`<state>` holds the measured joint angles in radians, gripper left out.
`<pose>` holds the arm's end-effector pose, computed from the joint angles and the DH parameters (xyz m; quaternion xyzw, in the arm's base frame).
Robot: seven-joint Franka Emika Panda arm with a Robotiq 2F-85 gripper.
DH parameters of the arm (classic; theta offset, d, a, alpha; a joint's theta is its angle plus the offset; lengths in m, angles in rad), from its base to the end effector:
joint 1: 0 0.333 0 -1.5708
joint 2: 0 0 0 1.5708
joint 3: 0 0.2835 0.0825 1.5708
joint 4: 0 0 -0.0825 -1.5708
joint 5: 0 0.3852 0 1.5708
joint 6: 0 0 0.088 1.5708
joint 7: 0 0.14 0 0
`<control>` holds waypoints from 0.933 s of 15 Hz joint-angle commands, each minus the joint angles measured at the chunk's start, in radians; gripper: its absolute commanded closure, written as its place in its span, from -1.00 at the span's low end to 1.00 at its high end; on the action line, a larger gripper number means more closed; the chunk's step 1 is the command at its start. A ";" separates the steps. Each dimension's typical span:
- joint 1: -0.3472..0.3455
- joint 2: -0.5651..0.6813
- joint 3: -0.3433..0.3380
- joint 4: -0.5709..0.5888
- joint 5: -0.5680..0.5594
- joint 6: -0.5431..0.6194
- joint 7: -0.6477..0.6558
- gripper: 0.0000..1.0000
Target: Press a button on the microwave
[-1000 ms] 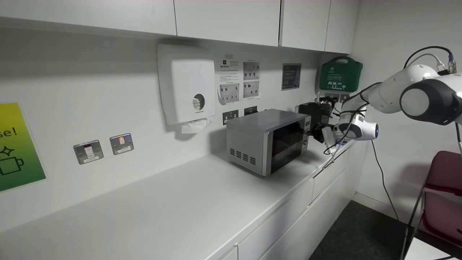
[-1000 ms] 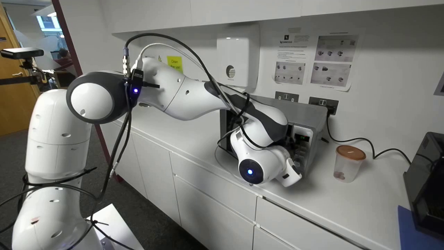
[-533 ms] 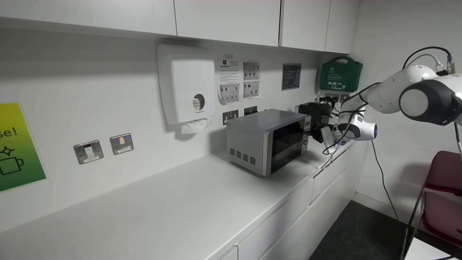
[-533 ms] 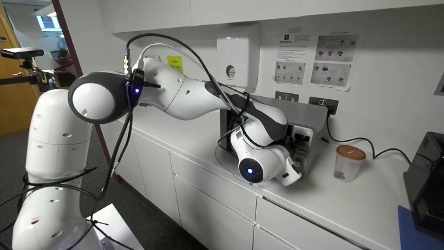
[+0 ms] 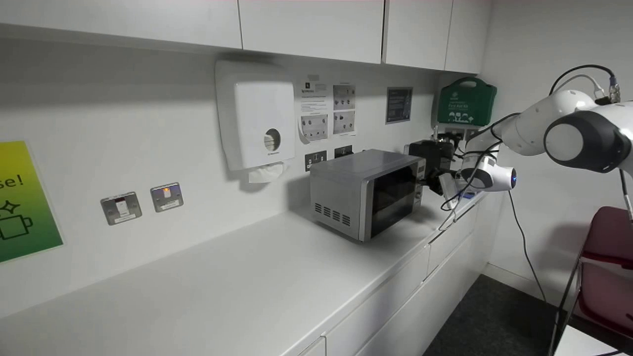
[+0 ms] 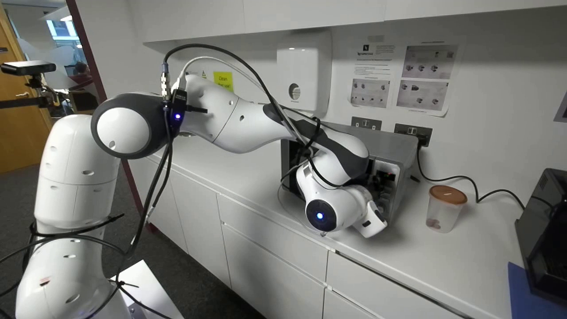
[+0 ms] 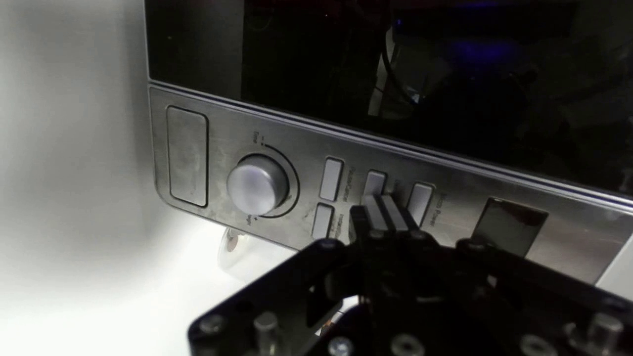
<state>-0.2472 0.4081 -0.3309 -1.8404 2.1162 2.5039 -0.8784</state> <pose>0.5765 -0.3482 0.2973 -0.6173 0.5235 -0.4598 0.3653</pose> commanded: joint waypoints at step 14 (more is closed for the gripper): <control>0.033 0.003 0.027 0.010 -0.039 0.036 0.036 1.00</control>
<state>-0.2366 0.4078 -0.3277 -1.8347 2.1056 2.5312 -0.8740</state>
